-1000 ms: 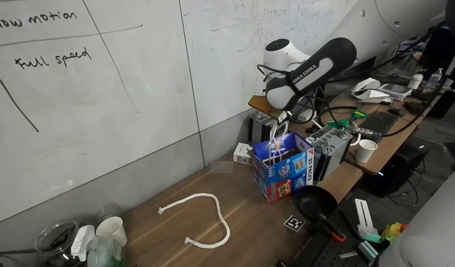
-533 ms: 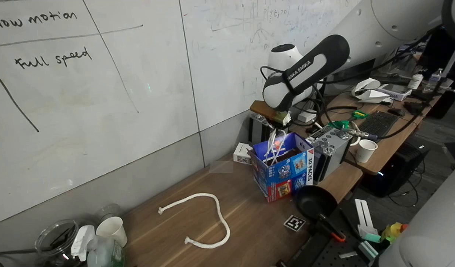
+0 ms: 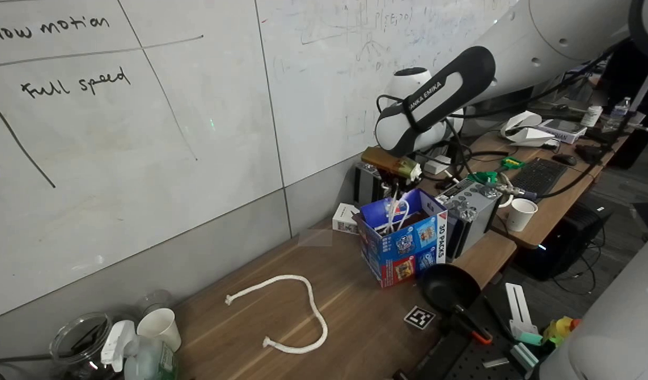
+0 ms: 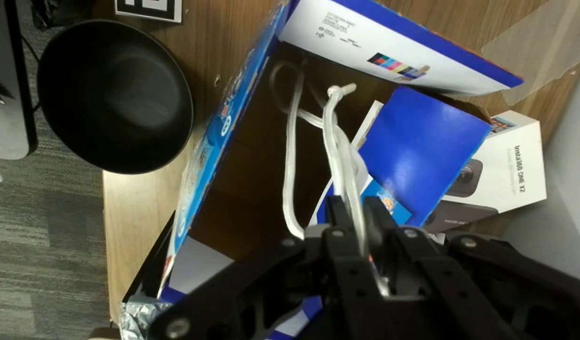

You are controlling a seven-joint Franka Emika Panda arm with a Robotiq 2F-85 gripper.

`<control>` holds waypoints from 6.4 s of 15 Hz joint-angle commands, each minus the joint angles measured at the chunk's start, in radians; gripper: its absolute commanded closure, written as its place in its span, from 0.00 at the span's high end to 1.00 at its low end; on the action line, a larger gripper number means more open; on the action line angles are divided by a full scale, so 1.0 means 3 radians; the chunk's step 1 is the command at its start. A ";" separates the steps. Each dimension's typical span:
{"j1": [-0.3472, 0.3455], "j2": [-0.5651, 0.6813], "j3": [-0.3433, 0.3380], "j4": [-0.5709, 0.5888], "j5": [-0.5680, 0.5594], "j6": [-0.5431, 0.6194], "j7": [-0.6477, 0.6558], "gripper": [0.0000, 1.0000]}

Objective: Place the white ropes inside the blue box

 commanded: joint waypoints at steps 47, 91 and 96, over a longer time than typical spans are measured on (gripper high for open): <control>0.0944 0.2896 0.0554 0.1704 0.0537 0.0870 -0.3001 1.00; 0.0777 0.0756 0.0121 0.0784 0.0339 0.0589 -0.2730 0.03; 0.0796 0.0040 0.0100 0.0829 -0.0318 -0.0103 -0.2239 0.03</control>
